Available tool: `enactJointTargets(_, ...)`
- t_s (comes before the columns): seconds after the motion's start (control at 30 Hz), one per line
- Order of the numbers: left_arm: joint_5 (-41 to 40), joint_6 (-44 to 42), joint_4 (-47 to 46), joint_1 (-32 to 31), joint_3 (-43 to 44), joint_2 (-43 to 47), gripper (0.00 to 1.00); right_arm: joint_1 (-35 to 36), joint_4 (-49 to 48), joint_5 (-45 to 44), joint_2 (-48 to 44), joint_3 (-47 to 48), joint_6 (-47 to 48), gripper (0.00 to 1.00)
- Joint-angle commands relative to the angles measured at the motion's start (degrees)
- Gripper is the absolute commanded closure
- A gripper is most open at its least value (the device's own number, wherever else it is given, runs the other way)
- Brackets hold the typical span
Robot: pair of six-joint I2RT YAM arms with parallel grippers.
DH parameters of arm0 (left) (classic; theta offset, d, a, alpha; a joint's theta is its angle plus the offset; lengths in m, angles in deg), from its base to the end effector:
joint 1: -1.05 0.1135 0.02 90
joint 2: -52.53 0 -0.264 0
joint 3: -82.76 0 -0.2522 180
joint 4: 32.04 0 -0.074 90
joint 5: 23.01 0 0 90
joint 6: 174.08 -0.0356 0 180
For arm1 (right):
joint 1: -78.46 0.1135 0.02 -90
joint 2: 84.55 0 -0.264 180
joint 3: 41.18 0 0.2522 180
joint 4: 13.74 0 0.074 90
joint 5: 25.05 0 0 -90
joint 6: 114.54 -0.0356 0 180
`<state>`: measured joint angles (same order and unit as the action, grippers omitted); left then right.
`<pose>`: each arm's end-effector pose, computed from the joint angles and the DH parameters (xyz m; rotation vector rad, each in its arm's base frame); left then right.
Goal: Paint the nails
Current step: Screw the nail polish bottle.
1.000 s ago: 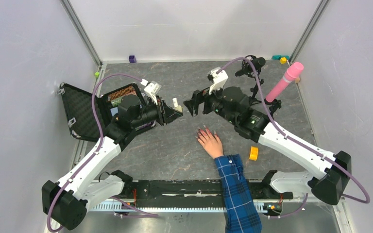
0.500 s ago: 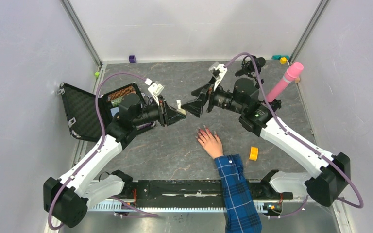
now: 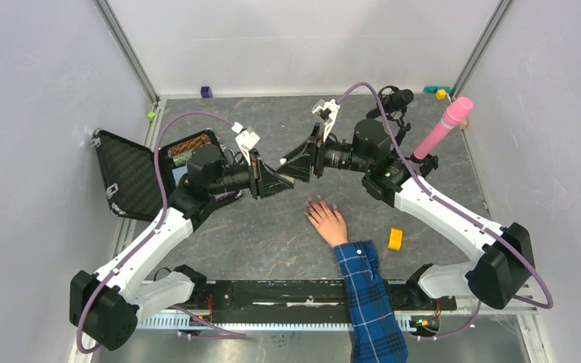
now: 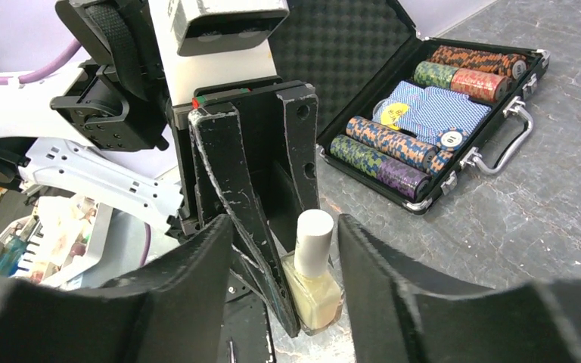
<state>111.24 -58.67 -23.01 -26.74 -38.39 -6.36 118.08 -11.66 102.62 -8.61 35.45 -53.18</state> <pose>0.1955 -0.1311 0.3237 0.6524 1.7621 -1.3234 0.2251 0.2146 0.3701 -0.7258 1.6376 1.4106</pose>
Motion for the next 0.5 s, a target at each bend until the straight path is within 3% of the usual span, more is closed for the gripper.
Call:
enactJointTargets(0.0,2.29,2.19,-3.35,-0.29,2.50,-0.01,0.98,-0.06,-2.08,1.53,1.12,2.72,-1.15,0.46)
enactJointTargets(0.13,2.36,2.24,-3.35,-0.34,2.48,-0.03,0.98,-0.06,-1.08,1.18,1.73,3.23,-0.89,0.66)
enactJointTargets(0.3,1.90,2.22,-3.35,-0.36,2.41,0.03,0.98,-0.06,0.78,0.65,2.13,3.57,0.46,0.99)
enactJointTargets(0.47,-1.18,1.65,-2.67,-0.35,2.13,0.86,0.98,0.02,4.71,-2.66,1.99,3.45,2.32,1.00)
